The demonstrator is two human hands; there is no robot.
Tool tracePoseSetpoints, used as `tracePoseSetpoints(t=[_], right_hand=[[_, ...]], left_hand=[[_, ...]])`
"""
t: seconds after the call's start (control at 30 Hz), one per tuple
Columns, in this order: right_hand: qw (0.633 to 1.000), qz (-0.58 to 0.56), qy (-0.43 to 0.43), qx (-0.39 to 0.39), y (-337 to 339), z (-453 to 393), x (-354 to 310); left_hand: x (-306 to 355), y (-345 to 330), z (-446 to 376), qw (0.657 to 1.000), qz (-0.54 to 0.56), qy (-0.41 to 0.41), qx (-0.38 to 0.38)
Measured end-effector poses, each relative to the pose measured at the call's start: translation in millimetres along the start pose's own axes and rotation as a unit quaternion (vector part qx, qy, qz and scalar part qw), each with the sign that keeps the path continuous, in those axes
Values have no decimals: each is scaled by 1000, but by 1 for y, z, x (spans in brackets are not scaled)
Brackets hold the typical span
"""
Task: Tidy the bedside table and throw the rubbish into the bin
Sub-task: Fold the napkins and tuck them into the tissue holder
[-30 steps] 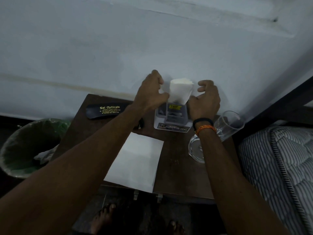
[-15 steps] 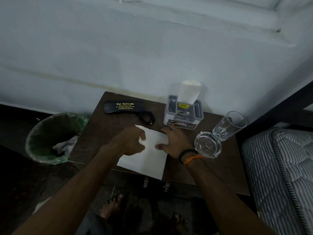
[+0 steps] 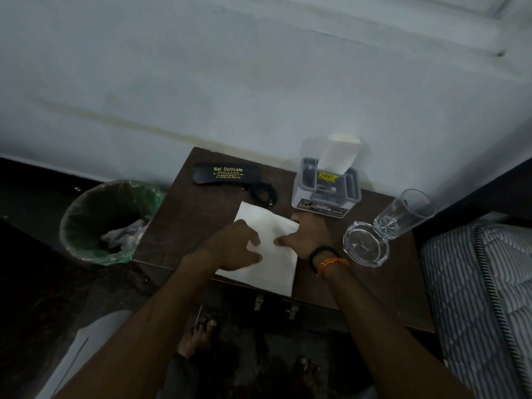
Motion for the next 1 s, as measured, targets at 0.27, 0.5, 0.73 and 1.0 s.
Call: tracePoseSetpoints(t=[0.27, 0.5, 0.73, 1.0], right_hand=[[917, -399, -17, -20, 14, 19, 3], [855, -516, 16, 53, 47, 40, 3], [840, -518, 90, 131, 83, 41, 6], [881, -462, 65, 79, 44, 31, 31]], left_hand=[[-35, 65, -3, 932, 299, 66, 193], [3, 56, -15, 907, 400, 1, 133], [41, 61, -16, 885, 430, -102, 144], [44, 27, -33, 928, 351, -93, 86]])
Point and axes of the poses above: each hand's wrist, its own z-axis away from the middle knuckle, its own y-axis out of the back of the hand, x = y × z, the point moved 10 cm from there along -z, towards the middle knuckle, and after that the axes turned 2 degrees about z, right-handed, at the moved point
